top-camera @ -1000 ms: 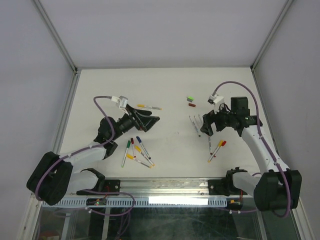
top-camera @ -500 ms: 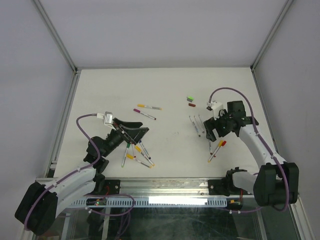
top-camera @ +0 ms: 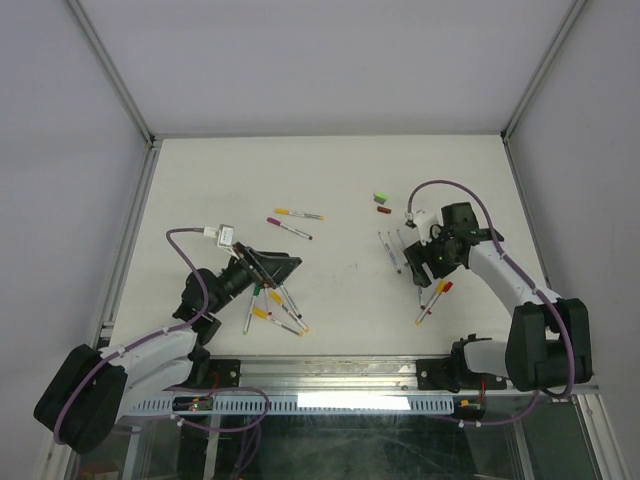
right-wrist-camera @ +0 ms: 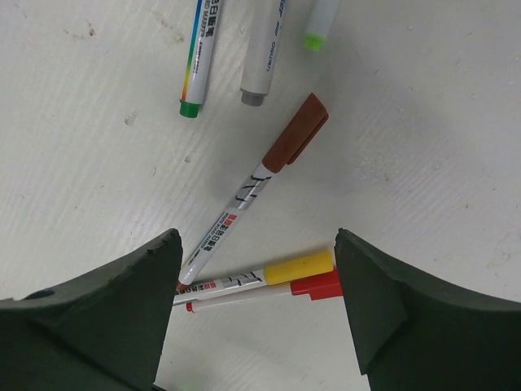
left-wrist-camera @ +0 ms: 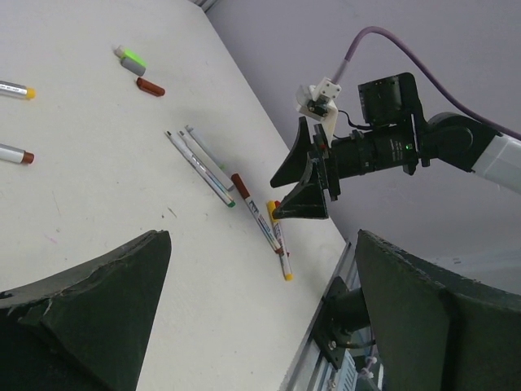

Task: Open the pen caps
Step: Pick up the pen from the center of the board.

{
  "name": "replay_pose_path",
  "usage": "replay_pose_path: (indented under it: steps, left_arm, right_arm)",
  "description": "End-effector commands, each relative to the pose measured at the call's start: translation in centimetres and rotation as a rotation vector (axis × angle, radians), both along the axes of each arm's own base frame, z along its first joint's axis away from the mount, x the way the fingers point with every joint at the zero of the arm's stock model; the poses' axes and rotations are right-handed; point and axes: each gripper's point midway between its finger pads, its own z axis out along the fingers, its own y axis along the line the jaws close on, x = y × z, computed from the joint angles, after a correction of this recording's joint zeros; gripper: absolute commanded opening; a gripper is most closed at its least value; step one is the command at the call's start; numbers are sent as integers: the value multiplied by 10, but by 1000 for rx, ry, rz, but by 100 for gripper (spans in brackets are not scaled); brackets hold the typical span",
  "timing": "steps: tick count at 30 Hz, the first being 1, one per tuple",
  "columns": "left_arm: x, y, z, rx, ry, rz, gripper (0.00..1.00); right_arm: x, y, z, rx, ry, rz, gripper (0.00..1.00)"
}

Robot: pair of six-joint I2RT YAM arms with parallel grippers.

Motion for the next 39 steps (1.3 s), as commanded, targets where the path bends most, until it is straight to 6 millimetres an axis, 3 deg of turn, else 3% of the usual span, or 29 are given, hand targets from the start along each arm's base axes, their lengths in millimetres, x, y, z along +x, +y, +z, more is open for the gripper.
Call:
replay_pose_path:
  steps: [1, 12, 21, 33, 39]
  left_arm:
    - [0, 1, 14, -51, -37, -6, 99]
    - [1, -2, 8, -52, -15, -17, 99]
    - [0, -1, 8, -52, -15, -19, 99]
    - [-2, -2, 10, -54, -22, -29, 99]
    - [-3, -2, 11, -51, -29, -30, 99]
  right_arm:
    - [4, 1, -3, -24, -1, -10, 76]
    - [0, 9, -24, -75, 80, 3, 57]
    - [1, 5, -35, -121, 112, -30, 31]
    - [18, -5, -39, -195, 107, -83, 18]
    - [28, -13, -41, -220, 112, -110, 16]
